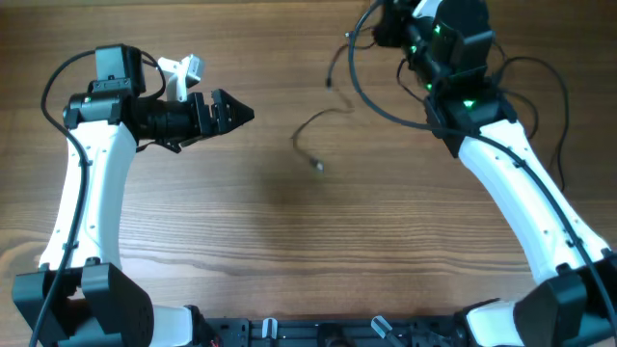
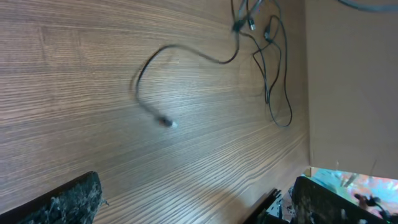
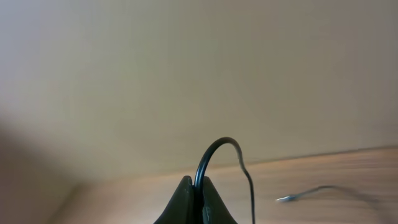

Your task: Untangle cables

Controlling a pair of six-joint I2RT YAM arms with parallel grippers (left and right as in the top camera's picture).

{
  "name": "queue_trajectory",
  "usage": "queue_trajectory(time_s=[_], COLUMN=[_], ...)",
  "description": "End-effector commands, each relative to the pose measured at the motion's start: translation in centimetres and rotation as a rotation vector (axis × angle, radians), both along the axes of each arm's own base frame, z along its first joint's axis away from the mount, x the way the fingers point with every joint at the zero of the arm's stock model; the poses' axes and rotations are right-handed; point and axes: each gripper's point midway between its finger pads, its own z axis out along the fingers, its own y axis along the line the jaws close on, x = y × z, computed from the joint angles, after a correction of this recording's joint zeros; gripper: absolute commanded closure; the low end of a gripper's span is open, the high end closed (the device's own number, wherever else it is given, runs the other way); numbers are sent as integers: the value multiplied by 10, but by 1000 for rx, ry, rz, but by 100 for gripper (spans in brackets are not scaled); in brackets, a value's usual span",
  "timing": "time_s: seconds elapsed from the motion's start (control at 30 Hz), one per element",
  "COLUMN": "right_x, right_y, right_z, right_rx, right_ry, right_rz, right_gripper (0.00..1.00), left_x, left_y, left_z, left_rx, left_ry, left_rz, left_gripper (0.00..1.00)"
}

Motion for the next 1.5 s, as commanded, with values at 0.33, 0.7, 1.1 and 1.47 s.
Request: queue_trajectory(time_s=[0.33,0.7,1.1,1.47], right_x=[6,-13,-23,-23], right_y=[-55,-68,-103,-103], right_z=[-217,-257,-269,-269], right_rx=[292,131,-14,-14], right_ry=[706,834,868,868], right_rz=[-229,-128,-230,-230], right_gripper=[94,0,0,0], left_x=[0,-1,0,0], left_y=[1,8,12,12], left_z=[-7,-13,-17,-17], left_rx=[14,61,90,91], left_ry=[3,23,26,26], left_rz=[-10,7,17,17], left_gripper=[0,0,0,0])
